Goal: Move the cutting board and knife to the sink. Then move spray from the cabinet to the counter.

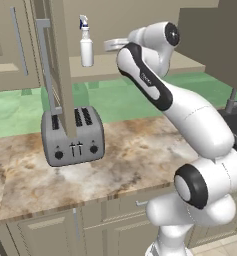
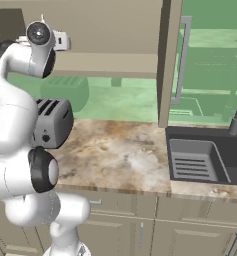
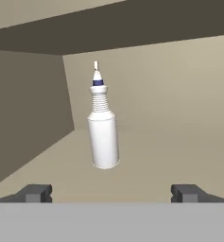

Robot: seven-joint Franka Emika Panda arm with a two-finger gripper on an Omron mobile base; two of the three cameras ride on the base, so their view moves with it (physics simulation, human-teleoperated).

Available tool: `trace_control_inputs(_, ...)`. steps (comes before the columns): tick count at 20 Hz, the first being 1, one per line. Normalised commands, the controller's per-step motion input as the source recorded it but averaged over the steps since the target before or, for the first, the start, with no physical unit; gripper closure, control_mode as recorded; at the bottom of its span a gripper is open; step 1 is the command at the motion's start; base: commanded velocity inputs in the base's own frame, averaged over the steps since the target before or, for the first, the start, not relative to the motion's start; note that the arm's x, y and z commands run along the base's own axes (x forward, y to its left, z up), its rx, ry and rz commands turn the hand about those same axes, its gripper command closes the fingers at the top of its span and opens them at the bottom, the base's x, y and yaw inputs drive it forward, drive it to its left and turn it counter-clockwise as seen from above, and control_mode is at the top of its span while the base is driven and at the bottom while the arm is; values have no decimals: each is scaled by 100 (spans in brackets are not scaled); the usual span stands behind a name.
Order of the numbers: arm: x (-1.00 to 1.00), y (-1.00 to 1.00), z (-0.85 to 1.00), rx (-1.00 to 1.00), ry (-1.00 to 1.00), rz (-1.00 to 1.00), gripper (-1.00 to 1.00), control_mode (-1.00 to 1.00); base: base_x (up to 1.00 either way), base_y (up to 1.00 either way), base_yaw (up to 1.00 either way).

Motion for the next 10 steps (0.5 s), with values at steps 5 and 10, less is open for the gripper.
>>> trace_control_inputs(5,46,19,0,-5,14,0,-100,-100,0,0,0)
trace_control_inputs(10,39,32,0,-11,14,0,-100,-100,0,0,0)
